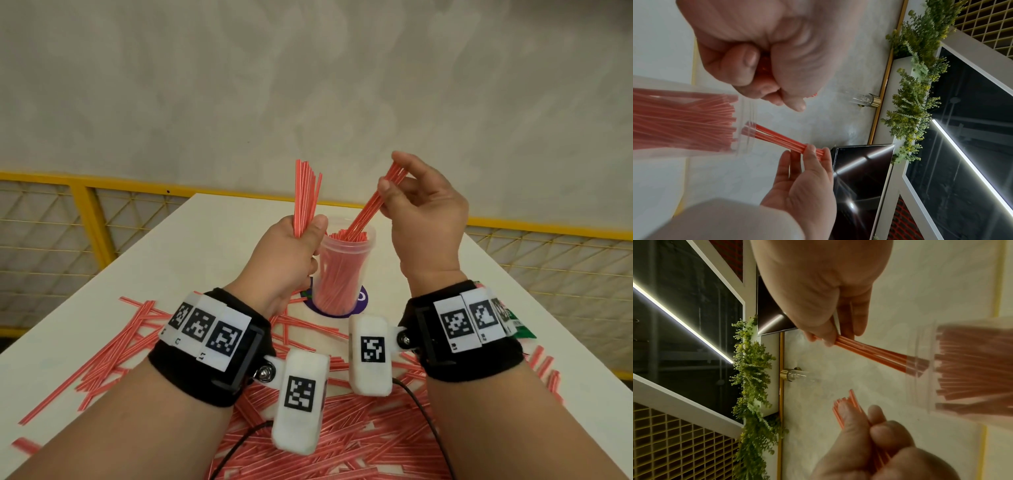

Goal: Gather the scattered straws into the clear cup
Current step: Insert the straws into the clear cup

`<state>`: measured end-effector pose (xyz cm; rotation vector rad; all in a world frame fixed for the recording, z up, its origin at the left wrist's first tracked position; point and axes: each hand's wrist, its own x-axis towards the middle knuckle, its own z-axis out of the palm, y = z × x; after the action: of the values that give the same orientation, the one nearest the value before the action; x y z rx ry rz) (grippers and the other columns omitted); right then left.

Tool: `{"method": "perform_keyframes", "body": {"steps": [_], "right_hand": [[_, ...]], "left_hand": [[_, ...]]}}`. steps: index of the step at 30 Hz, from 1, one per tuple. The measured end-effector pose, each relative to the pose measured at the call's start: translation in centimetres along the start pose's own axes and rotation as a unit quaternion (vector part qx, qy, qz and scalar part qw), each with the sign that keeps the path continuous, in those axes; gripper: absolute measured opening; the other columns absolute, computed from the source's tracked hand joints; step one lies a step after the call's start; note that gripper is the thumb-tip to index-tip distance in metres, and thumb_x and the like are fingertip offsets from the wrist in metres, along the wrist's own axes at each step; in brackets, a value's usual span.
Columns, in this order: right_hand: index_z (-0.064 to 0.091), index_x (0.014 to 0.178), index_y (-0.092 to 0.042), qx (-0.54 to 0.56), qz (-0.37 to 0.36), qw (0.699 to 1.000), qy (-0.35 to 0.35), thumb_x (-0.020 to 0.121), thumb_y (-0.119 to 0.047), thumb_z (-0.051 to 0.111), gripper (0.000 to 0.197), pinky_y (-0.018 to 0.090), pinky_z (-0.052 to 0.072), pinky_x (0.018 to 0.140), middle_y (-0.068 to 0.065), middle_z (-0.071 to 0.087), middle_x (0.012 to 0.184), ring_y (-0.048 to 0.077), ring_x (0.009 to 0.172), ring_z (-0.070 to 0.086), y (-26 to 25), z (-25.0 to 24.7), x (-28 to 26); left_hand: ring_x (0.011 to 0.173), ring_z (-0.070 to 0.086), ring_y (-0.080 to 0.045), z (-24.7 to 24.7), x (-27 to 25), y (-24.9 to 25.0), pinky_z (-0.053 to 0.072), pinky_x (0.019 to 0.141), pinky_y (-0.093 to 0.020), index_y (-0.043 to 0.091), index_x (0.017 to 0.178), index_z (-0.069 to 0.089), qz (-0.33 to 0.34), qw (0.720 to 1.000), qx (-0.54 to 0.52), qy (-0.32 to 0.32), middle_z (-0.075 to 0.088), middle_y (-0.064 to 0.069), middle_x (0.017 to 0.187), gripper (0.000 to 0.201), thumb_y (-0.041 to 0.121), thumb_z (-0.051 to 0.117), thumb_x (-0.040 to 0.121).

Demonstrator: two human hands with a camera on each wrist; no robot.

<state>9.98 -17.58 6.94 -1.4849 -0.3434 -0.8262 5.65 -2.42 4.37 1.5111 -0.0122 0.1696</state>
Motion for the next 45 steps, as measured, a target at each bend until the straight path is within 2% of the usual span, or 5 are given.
{"method": "perform_keyframes", "body": {"steps": [6, 12, 21, 27, 45], "right_hand": [[0.068, 0.106, -0.04, -0.099, 0.01, 0.994, -0.054, 0.083, -0.01, 0.07, 0.037, 0.032, 0.055, 0.084, -0.008, 0.068, 0.076, 0.009, 0.073, 0.064, 1.0, 0.4, -0.7], [0.069, 0.116, -0.026, -0.248, 0.058, 0.952, -0.169, 0.093, -0.03, 0.06, 0.025, 0.029, 0.045, 0.095, -0.006, 0.068, 0.115, 0.01, 0.11, 0.058, 1.4, 0.0, -0.9], [0.056, 0.13, -0.023, -0.138, 0.072, 0.975, -0.158, 0.094, -0.032, 0.059, 0.037, 0.027, 0.053, 0.079, 0.0, 0.072, 0.096, 0.012, 0.08, 0.068, -0.1, 1.0, -1.2], [0.061, 0.115, -0.021, -0.075, 0.093, 0.979, -0.164, 0.091, -0.019, 0.065, 0.024, 0.022, 0.045, 0.057, 0.001, 0.065, 0.063, 0.008, 0.054, 0.062, -0.3, 1.0, -1.3], [0.06, 0.113, -0.014, -0.002, 0.12, 0.98, -0.157, 0.089, -0.006, 0.065, 0.026, 0.019, 0.048, 0.048, 0.003, 0.057, 0.053, 0.007, 0.046, 0.057, -1.1, 0.9, -1.5]], "left_hand": [[0.042, 0.032, -0.005, 0.2, -0.3, 0.3, 0.027, 0.037, -0.019, 0.011, 0.107, 0.054, -0.013, 1.0, -0.016, 0.008, 0.044, 0.003, 0.069, 0.036, 0.044, 0.048, 0.098], [0.044, 0.041, -0.006, 0.1, -0.3, 0.2, 0.03, 0.037, -0.019, 0.021, 0.101, 0.056, -0.024, 1.0, -0.015, 0.007, 0.051, 0.002, 0.072, 0.016, 0.035, 0.049, 0.1], [0.044, 0.035, -0.006, 0.3, -0.4, -0.3, 0.024, 0.035, -0.018, 0.02, 0.102, 0.059, -0.033, 0.996, -0.035, -0.076, 0.055, 0.004, 0.069, 0.015, 0.033, 0.057, 0.096], [0.046, 0.036, -0.006, 0.4, -0.4, -0.6, 0.026, 0.035, -0.017, 0.021, 0.107, 0.06, -0.032, 0.992, -0.043, -0.111, 0.056, 0.004, 0.07, 0.02, 0.037, 0.056, 0.096], [0.045, 0.046, -0.007, 0.5, -0.2, -0.5, 0.028, 0.035, -0.017, 0.022, 0.106, 0.063, -0.028, 0.995, -0.059, -0.08, 0.065, 0.006, 0.068, 0.021, 0.039, 0.057, 0.095]]}}
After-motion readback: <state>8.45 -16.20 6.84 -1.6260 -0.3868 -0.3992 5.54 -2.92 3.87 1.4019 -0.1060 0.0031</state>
